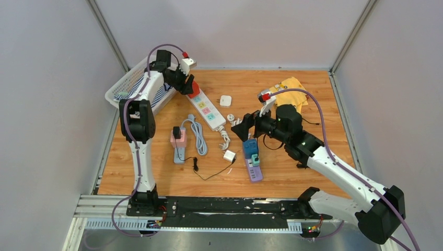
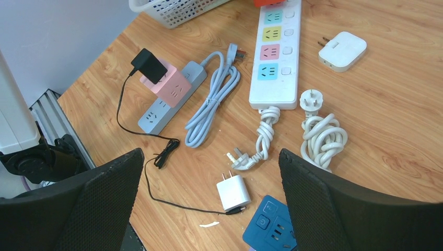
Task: Insert the plug
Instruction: Insert the plug into the socket.
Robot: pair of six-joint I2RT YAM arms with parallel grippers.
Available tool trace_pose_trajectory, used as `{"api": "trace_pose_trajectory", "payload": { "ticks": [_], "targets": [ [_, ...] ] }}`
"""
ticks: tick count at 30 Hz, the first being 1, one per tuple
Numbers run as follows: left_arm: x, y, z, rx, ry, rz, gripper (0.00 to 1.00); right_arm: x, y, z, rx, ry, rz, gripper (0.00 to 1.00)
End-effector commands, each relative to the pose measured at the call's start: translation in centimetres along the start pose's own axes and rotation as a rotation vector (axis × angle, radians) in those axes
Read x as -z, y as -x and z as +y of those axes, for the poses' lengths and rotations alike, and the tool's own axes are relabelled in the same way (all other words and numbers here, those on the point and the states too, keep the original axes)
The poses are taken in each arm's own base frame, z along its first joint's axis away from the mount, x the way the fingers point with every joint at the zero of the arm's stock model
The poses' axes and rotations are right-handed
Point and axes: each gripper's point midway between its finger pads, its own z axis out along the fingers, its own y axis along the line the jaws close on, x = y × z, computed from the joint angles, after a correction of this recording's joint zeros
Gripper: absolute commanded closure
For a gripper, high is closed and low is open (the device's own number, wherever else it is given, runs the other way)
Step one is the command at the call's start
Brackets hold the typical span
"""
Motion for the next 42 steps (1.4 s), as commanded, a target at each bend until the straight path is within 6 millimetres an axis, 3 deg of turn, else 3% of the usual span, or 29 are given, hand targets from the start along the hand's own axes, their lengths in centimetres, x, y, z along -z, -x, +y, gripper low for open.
{"api": "trace_pose_trajectory", "payload": {
  "ticks": [1, 14, 32, 42],
  "targets": [
    [0.7, 1.1, 1.2, 0.0, 0.018, -0.039, 1.0, 0.3, -0.1, -0.7, 0.011, -0.026, -0.006, 0.0],
    [-0.3, 0.1, 0.6, 0.023, -0.021, -0.031, 1.0, 0.2, -0.2, -0.7, 0.011, -0.027, -0.003, 0.0],
    [-1.0, -2.5, 1.7, 0.033, 0.034, 0.049, 1.0, 0.6, -0.1, -0.9, 0.023, -0.038, -0.016, 0.0],
    [-0.9, -1.5, 1.7, 0.044, 0.029, 0.023, 1.0, 0.6, -0.2, -1.0, 0.022, -0.042, -0.014, 0.0]
  ]
}}
